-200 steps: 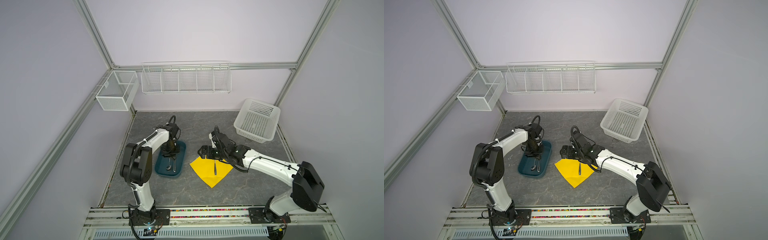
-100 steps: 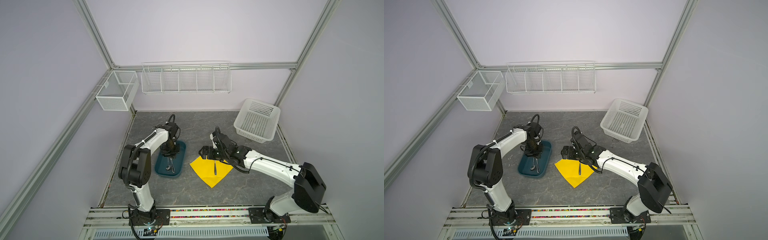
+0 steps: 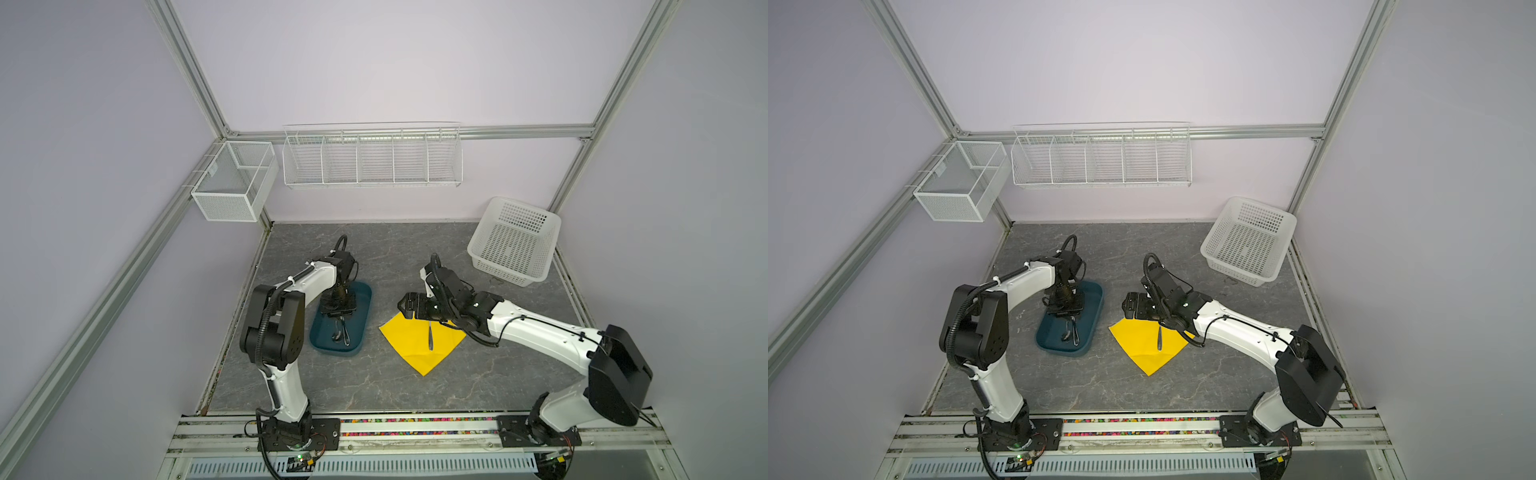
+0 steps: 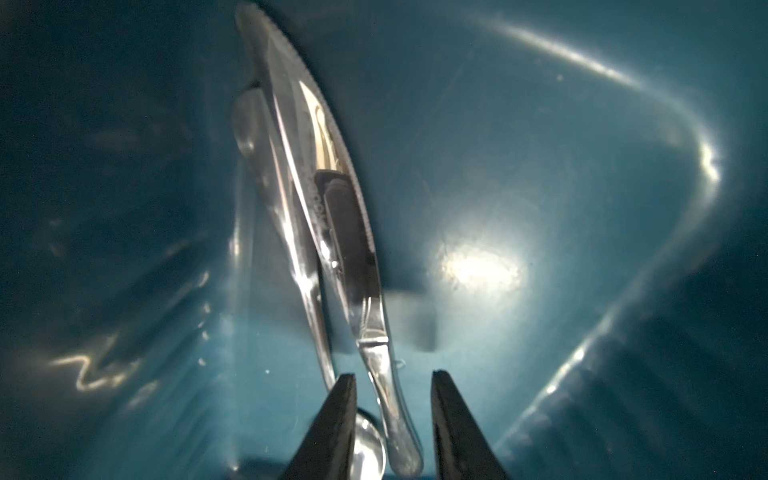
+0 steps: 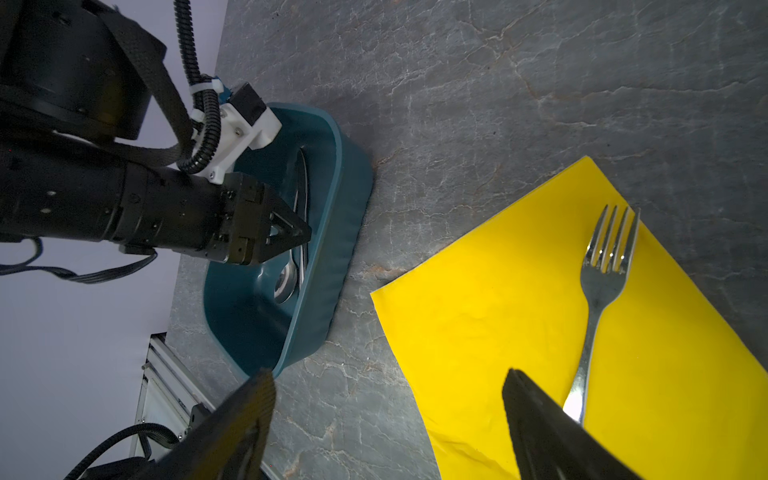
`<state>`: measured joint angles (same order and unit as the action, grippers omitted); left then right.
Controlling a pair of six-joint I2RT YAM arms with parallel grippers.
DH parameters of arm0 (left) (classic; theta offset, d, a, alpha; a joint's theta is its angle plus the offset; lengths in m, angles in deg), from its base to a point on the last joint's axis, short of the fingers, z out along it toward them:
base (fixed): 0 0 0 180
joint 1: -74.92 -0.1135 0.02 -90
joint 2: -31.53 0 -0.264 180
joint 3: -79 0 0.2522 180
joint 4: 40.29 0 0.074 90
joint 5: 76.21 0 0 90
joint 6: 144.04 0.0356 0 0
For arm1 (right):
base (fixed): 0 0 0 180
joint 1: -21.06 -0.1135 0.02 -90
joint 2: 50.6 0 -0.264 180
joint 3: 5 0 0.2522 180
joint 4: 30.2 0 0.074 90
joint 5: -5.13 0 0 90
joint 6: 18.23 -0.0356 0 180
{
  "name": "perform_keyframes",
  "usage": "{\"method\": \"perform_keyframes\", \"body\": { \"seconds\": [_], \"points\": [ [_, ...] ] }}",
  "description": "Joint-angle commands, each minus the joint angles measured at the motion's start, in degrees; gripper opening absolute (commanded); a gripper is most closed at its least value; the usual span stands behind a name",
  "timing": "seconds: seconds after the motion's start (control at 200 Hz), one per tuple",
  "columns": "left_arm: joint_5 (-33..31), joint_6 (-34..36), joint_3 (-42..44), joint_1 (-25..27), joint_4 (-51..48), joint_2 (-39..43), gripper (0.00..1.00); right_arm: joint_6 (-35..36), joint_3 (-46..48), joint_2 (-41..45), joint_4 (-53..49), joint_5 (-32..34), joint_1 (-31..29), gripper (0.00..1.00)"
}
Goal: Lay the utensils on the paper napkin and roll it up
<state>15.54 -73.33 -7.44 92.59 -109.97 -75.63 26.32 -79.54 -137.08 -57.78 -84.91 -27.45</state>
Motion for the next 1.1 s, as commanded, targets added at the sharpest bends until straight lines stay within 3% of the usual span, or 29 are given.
{"method": "perform_keyframes", "body": {
  "seconds": [0.0,0.26,0.675,1.095],
  "points": [
    [-0.1,-0.8,1.2,-1.0,1.5,-1.8,0.32,-0.3,0.6,0.5,0.6,0.1,0.1,0.89],
    [0.8,-2.1,2.4,-1.3,4.0,-5.4,0.30,-0.3,0.2,-0.2,0.5,0.0,0.2,0.89],
    [2.4,-2.6,6.3,-1.1,6.1,-6.6,0.08,-0.5,-0.3,-1.2,0.7,-0.5,0.2,0.89],
    [3.3,-1.4,2.4,-0.9,1.9,-1.9,0.07,-0.5,-0.1,-0.8,0.5,-0.2,0.3,0.89]
  ]
}}
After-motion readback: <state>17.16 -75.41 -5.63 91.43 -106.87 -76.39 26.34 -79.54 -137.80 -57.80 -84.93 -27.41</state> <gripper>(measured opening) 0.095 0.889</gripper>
